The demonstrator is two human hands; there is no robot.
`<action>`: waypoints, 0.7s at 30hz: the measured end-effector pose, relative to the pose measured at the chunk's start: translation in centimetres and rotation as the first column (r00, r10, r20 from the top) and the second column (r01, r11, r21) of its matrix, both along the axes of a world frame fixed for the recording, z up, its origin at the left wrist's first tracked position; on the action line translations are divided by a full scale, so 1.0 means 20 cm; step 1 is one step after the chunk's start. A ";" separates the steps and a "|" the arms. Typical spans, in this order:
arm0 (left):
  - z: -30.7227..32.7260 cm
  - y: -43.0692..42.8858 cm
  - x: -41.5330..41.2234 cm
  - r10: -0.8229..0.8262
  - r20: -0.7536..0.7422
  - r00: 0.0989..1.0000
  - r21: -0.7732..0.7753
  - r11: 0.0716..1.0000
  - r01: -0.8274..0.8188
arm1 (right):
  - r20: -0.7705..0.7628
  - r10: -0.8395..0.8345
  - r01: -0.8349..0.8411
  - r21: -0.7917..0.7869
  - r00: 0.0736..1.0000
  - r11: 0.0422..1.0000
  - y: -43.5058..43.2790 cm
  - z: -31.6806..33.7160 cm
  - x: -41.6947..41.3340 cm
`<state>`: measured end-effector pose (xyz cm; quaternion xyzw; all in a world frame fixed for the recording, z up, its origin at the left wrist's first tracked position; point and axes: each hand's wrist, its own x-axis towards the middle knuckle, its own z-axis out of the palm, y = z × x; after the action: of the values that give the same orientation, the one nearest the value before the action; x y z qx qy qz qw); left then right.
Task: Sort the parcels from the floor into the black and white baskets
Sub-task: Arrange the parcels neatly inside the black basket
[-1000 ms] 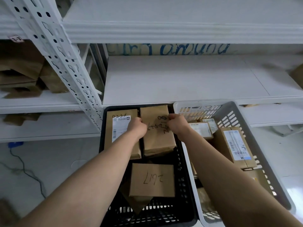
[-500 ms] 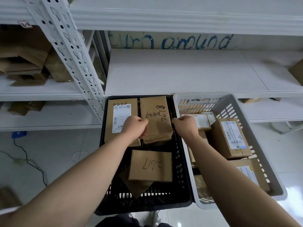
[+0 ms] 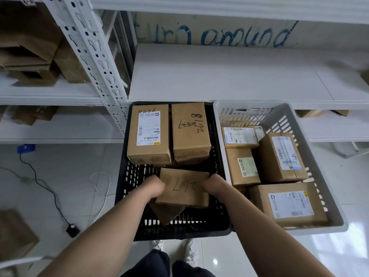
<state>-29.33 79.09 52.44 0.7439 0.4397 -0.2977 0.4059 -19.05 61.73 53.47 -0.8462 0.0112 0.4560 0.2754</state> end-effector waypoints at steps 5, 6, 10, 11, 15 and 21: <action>-0.06 -0.01 -0.02 0.128 0.081 0.988 -0.054 0.991 -0.124 | -0.038 -0.130 0.129 -0.019 0.991 0.991 0.00 -0.12 -0.02; -0.06 -0.01 -0.02 0.146 0.090 0.985 -0.038 0.989 -0.143 | -0.038 -0.135 0.134 -0.029 0.990 0.991 0.00 -0.14 -0.01; -0.05 0.05 -0.06 0.213 0.114 0.970 0.032 0.975 -0.218 | -0.053 -0.146 0.147 0.015 0.988 0.989 0.02 -0.13 -0.02; -0.05 0.07 -0.07 0.227 0.117 0.967 0.045 0.971 -0.233 | -0.053 -0.147 0.150 0.040 0.988 0.988 0.03 -0.11 -0.02; 0.03 0.11 -0.12 0.345 0.191 0.919 0.070 0.929 -0.363 | -0.013 -0.085 0.086 0.057 0.996 0.995 0.03 0.00 0.00; 0.32 0.14 -0.05 0.257 0.380 0.889 0.255 0.894 -0.367 | 0.062 -0.024 0.017 0.107 0.998 0.994 0.04 0.33 0.06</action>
<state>-30.40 81.85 58.85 0.7578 0.5213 -0.0208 0.3919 -17.89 62.55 60.00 -0.8442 -0.0132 0.4262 0.3248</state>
